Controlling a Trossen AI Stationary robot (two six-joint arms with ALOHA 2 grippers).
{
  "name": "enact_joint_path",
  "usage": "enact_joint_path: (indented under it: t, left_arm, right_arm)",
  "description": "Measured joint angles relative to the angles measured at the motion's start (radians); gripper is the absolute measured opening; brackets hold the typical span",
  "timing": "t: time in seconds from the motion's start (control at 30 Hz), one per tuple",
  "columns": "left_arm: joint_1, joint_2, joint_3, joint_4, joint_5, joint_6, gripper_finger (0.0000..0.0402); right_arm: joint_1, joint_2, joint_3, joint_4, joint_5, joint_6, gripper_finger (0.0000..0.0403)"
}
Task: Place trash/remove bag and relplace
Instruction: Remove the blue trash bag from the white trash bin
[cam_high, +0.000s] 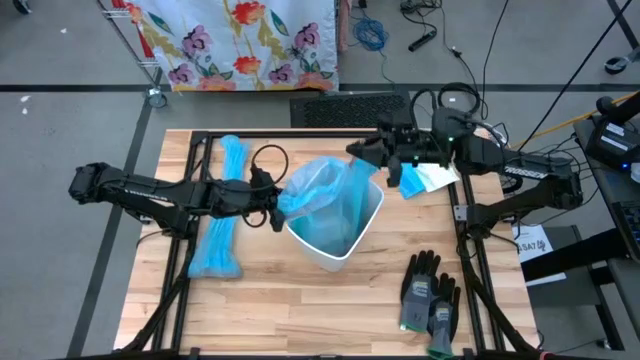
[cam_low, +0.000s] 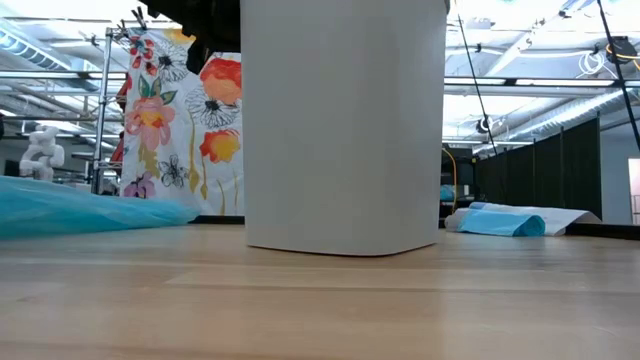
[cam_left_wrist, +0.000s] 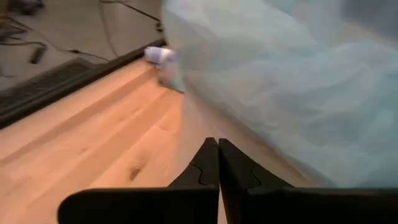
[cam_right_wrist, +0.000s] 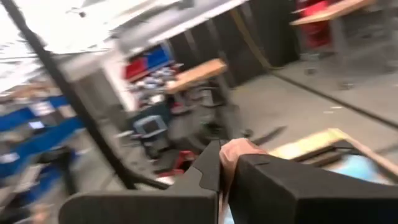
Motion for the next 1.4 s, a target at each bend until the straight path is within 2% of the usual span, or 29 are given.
enact_joint_path:
  t: [0.17,0.3,0.5,0.57,0.67,0.77,0.9,1.03,1.13,1.27,1.4]
  left_arm:
    - [0.012,-0.017,0.000,-0.002,-0.047,0.021,0.0000]
    - [0.051,-0.057,0.000,-0.009,-0.047,-0.027,0.0000]
    - [0.096,-0.152,0.000,-0.188,-0.012,-0.036,0.0000]
    - [0.105,-0.178,0.000,-0.245,0.031,-0.036,0.0000]
    - [0.127,-0.186,0.000,-0.283,0.164,-0.065,0.0000]
    - [0.139,-0.142,-0.020,-0.297,0.272,-0.132,0.0000]
    - [0.142,-0.042,-0.095,-0.119,0.335,-0.194,0.0000]
    - [0.161,0.058,-0.124,0.133,0.389,-0.188,0.0000]
    - [0.201,0.093,-0.128,0.256,0.407,-0.145,0.0000]
    - [0.285,0.087,-0.127,0.352,0.507,-0.109,0.0000]
    - [0.385,0.014,-0.128,0.343,0.518,-0.102,0.0000]
  right_arm:
    - [0.068,-0.018,0.000,0.011,-0.069,0.022,0.0000]
    - [0.123,-0.042,0.000,-0.088,-0.071,0.066,0.0000]
    - [0.183,-0.066,0.000,-0.347,0.057,0.073,0.0000]
    - [0.196,-0.069,0.000,-0.391,0.086,0.073,0.0000]
    - [0.210,-0.069,0.000,-0.408,0.094,0.073,0.0000]
    - [0.220,-0.067,0.000,-0.405,0.095,0.073,0.0000]
    - [0.232,-0.059,0.000,-0.406,0.095,0.073,0.0000]
    - [0.245,-0.049,0.000,-0.405,0.097,0.085,0.0000]
    - [0.262,-0.038,0.000,-0.414,0.127,0.118,0.0000]
    - [0.289,-0.027,0.000,-0.459,0.222,0.175,0.0000]
    - [0.298,-0.009,0.000,-0.493,0.299,0.237,0.0000]
